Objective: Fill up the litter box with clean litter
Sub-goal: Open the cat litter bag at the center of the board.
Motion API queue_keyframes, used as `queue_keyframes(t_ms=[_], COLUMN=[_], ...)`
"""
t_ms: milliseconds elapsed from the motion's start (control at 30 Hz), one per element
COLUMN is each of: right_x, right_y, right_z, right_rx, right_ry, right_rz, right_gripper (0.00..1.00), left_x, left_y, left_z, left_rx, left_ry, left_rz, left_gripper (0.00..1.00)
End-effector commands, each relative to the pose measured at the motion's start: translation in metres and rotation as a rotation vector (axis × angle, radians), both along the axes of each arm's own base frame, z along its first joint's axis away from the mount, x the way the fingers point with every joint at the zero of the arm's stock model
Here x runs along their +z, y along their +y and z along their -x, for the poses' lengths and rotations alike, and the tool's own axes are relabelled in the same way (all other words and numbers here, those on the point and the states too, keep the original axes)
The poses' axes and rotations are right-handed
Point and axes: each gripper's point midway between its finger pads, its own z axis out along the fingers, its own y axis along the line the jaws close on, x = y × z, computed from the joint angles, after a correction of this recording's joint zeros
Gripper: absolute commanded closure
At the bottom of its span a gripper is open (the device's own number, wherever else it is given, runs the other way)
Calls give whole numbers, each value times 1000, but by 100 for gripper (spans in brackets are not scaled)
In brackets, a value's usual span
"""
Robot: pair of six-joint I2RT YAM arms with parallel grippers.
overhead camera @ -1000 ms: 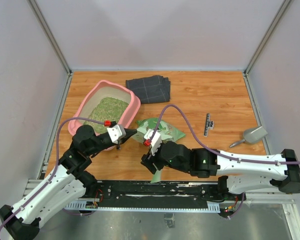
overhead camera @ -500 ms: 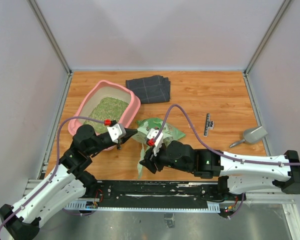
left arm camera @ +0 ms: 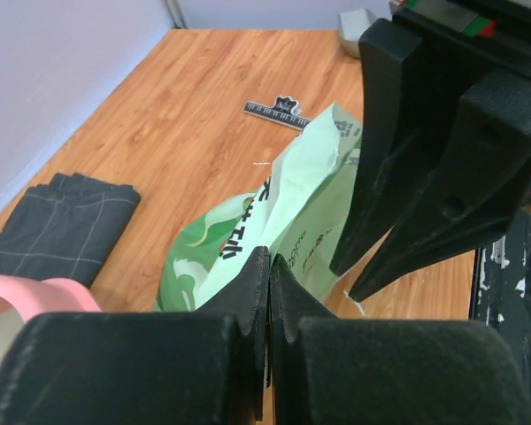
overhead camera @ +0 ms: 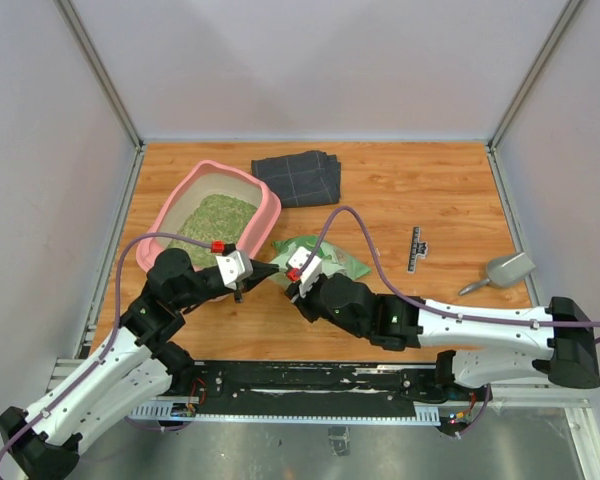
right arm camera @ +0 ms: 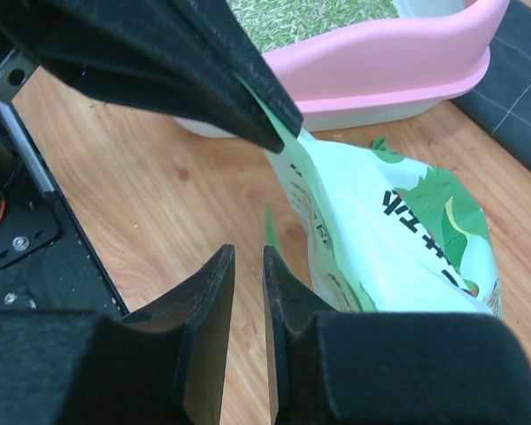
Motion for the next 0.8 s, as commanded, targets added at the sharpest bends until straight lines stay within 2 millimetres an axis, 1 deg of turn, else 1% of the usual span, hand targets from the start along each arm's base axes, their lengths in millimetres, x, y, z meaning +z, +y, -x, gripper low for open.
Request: queue_keyframes(t_ms=[0,67,100,167,233,267,333,400,433,467,500,567,633,667,767], right_x=[11,21,27,38,50,59,77,92,97,102,106,109,104,99,69], right_y=[4,7,7,-4,-19,-28,-51,-77,-91,-110,-130,-162,-195,-209,-250], right_z=[-19,-9,-2,12,22,24,13,-7,-19,-37,-52,-76,-94,-100,-115], right_rx=[-44,24,66,139,203,212,133,14,-56,-174,-281,-438,-585,-644,-804], right_ry=[-57,-35,-24,-10,-30,-52,-96,-141,-160,-180,-188,-165,-107,-71,86], right_rz=[-50,-64,-59,-7,33,36,29,37,49,70,90,108,108,109,155], right_gripper=[77,69,62,50,43,41,34,23,16,5,1,2,2,2,2], left_x=[24,21,20,20,21,20,17,16,15,15,16,16,16,15,18], left_y=[-6,-4,-3,-2,0,0,2,2,3,3,3,2,1,0,-2], left_z=[7,0,-2,-2,-2,-2,0,3,5,7,9,11,13,14,19], left_rx=[-44,-9,1,1,3,0,-7,-18,-25,-31,-37,-49,-66,-74,-94], left_ry=[-37,-30,-32,-52,-71,-81,-109,-137,-149,-162,-172,-171,-164,-160,-149], left_rz=[52,45,39,22,16,10,1,3,8,13,17,18,19,21,53], left_gripper=[100,100,100,100,100,100,100,100,100,100,100,100,100,100,100])
